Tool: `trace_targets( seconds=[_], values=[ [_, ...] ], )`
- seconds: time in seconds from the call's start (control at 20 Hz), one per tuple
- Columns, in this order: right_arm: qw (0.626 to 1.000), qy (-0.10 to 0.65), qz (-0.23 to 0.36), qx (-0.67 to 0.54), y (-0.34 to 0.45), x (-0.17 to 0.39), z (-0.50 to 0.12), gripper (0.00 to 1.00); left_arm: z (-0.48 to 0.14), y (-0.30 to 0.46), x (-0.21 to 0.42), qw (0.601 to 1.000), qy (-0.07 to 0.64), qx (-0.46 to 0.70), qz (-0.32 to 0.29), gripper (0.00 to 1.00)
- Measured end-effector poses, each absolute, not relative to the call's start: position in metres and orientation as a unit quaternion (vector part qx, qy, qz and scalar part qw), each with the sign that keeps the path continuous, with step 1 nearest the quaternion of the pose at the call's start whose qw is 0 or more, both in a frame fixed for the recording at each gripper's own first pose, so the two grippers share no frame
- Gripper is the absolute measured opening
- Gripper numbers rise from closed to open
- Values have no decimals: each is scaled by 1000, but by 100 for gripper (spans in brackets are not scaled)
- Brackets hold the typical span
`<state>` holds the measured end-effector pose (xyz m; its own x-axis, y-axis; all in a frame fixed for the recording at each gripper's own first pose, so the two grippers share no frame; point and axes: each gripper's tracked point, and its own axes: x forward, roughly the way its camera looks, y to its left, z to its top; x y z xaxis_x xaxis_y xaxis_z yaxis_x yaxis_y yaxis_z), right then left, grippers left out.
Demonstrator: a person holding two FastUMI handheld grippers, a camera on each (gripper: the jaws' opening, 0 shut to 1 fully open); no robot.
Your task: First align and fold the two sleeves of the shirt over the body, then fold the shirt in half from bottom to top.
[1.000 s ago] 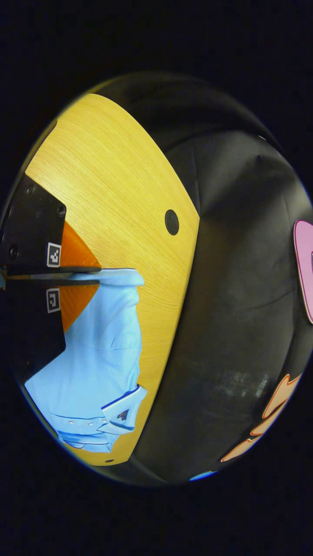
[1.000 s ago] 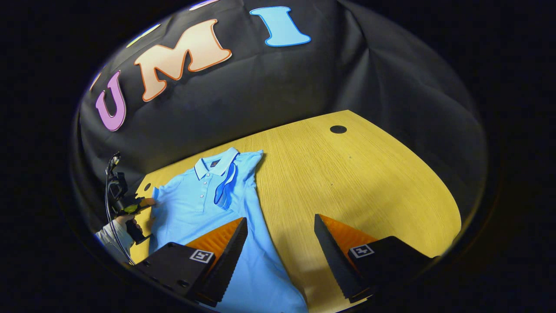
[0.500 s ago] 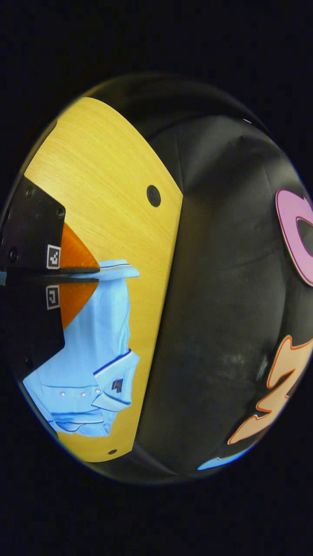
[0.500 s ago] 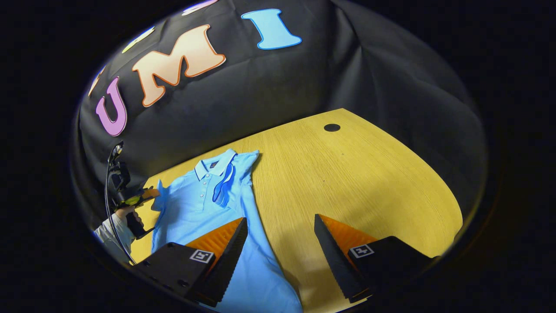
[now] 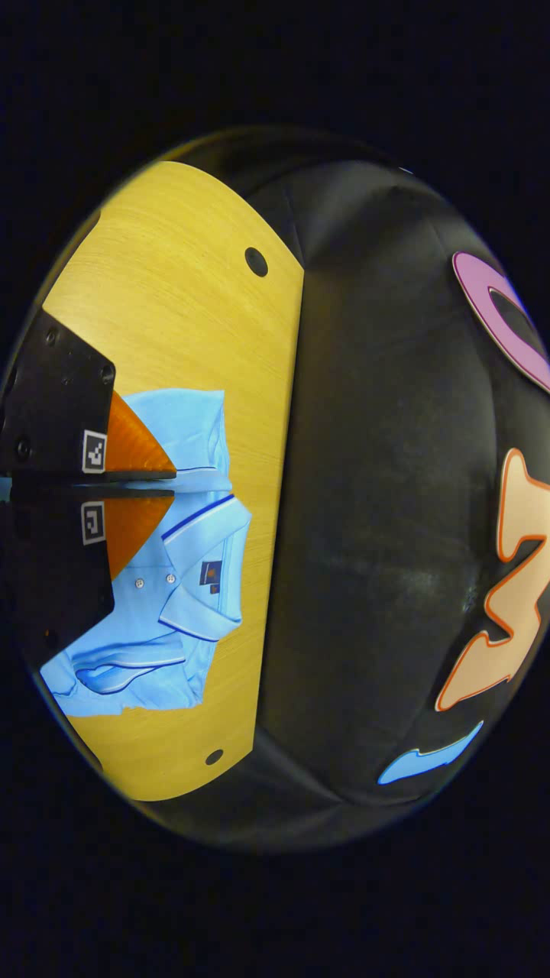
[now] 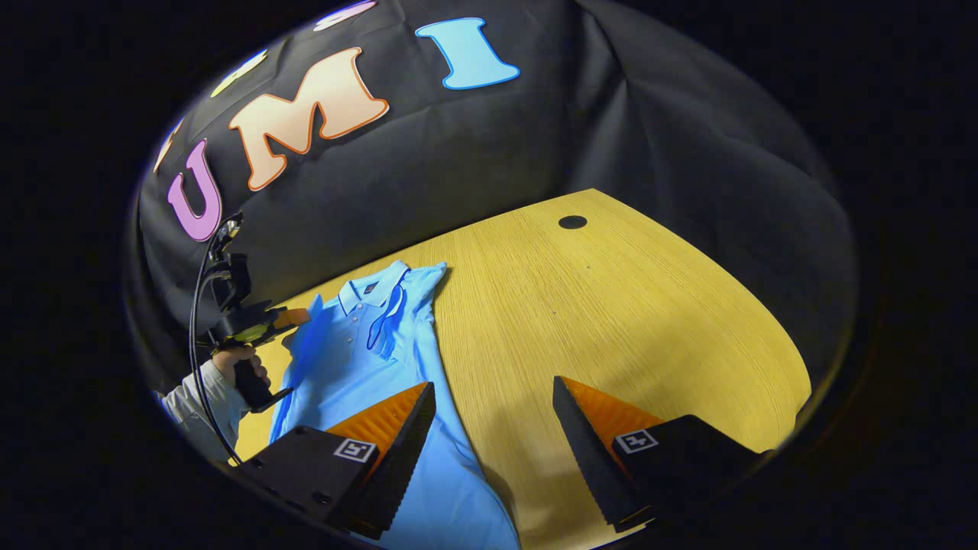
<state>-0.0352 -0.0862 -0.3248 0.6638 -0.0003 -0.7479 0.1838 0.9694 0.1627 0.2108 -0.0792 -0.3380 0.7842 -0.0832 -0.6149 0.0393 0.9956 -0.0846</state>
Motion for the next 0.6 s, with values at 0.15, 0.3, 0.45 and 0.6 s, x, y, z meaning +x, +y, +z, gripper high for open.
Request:
trace_targets(
  seconds=[0.15,0.3,0.45,0.6],
  values=[
    [904,409,-49,116,-86,-35,-325,97,-345,-92,208,942,333,-16,-35,0],
    [903,407,-46,127,-83,-32,-322,97,-340,-107,205,943,325,-45,-55,1],
    [910,393,-32,131,-78,-30,-313,97,-309,-117,193,950,295,-64,-85,64],
    [920,373,-16,117,-77,-29,-300,97,-278,-112,170,961,258,-40,-91,96]
  ],
)
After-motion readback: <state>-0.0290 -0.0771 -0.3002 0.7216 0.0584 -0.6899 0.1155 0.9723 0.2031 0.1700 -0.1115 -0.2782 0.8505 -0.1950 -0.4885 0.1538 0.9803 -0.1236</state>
